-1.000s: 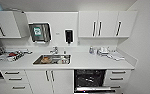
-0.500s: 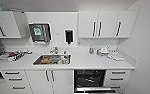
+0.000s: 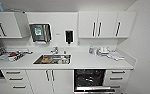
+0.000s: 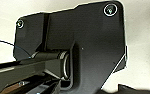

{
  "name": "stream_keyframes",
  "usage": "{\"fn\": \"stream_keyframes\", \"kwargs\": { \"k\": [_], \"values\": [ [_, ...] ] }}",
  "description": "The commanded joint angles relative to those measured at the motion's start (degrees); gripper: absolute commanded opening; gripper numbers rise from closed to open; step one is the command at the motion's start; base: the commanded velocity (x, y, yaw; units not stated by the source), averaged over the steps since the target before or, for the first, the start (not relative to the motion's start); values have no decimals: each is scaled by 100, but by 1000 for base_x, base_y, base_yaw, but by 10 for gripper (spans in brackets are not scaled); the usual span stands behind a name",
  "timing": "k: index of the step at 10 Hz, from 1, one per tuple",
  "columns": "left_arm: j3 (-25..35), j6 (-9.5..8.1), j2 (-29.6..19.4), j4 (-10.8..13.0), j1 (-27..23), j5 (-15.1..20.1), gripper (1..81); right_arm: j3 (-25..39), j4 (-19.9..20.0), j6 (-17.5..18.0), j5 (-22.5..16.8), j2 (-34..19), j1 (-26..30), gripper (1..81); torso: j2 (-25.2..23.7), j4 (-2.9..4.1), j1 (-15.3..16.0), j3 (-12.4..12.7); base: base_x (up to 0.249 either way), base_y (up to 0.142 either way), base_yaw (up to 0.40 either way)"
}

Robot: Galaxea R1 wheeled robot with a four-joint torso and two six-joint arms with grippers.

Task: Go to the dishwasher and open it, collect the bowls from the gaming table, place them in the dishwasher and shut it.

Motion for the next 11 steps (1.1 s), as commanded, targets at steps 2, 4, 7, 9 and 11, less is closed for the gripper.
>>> {"fn": "stream_keyframes", "kwargs": {
  "k": [2, 4, 7, 9, 11],
  "values": [
    [-16, 40, -84, 52, -247, 194, 811, 15, -37, -7, -261, -57, 301, 811, -2, 0, -5, 2, 0, 0, 288],
    [-16, 58, -59, 52, -239, 194, 811, -38, 15, 28, -261, -22, 292, 811, 0, 0, -2, 0, 0, 0, 341],
    [-104, 58, -50, 43, -248, 194, 811, -591, -2, 2, -349, 356, 239, 811, 0, 0, -5, 0, 0, 0, 348],
    [-201, 67, 38, 52, -256, 194, 811, -890, -20, -7, -367, 541, 177, 811, 0, 0, -5, 0, 0, 0, 348],
    [-297, 67, 117, 52, -256, 194, 811, -925, -2, -7, -358, 523, 151, 811, 0, 0, -5, 0, 0, 0, 349]
  ]
}}
